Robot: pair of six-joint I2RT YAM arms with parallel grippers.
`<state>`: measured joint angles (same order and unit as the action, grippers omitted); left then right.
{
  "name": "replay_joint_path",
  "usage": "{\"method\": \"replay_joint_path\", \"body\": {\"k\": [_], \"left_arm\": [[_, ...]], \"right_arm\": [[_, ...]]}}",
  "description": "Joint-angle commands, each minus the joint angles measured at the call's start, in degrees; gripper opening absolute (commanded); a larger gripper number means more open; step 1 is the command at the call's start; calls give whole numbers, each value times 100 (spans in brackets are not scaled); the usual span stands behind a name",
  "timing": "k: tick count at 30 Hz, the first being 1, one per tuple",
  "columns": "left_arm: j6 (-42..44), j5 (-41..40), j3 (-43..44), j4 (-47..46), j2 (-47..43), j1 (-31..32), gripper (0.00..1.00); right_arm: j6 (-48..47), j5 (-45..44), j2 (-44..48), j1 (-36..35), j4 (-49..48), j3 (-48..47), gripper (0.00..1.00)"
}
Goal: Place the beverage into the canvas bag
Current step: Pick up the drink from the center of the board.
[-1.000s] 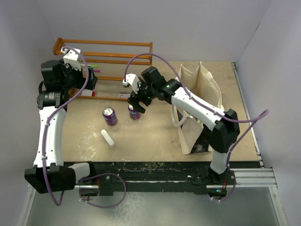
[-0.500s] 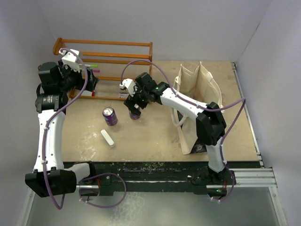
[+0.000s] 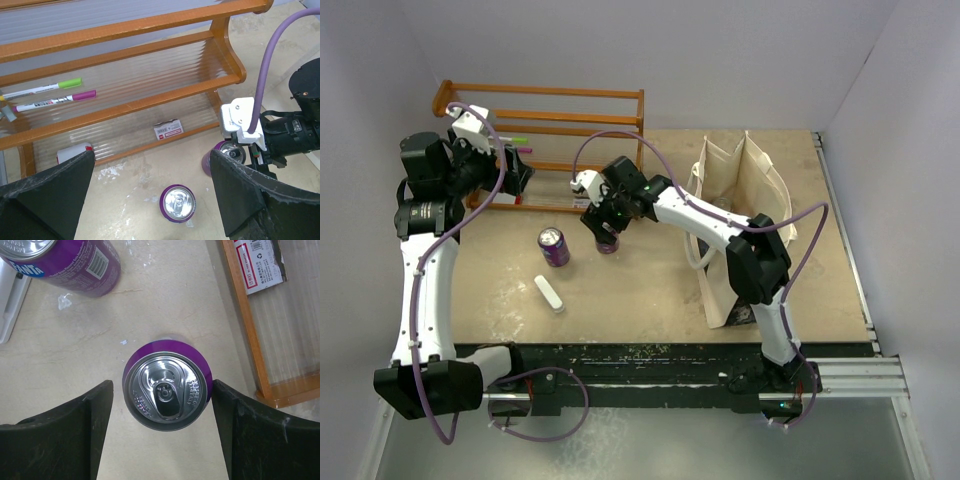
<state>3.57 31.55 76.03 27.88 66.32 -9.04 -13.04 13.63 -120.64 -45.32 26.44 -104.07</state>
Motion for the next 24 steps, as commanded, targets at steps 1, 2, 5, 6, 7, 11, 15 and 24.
{"method": "replay_joint_path", "body": {"k": [1,2,5,6,7,11,15,24], "left_arm": [[-97,180,-25,-256,-175,-62,99],[-103,183,-37,-265,-173,-56,99],[-104,194,-57,-276,-179,-63,99],[-109,188,-60,-282,-189,-63,99],[-110,193,-62,-282,-191,-59,99],[-111,209,-72,-287,-190,-60,99],[-108,211,-77,-292,-179,-61,99],[-129,232,-113,-358,-156,-61,99]], "right_arm": [[80,194,-35,-30,-95,-252,81],[72,179,-55,-30,-94,-258,81],[52,166,-97,-29,-95,-254,81],[50,159,-105,-29,-102,-256,80],[47,158,-113,-29,-112,-258,80],[25,149,-143,-30,-112,-271,78],[-22,157,-179,-32,-76,-279,79],[-29,296,-12,-25,51,-317,53]]}}
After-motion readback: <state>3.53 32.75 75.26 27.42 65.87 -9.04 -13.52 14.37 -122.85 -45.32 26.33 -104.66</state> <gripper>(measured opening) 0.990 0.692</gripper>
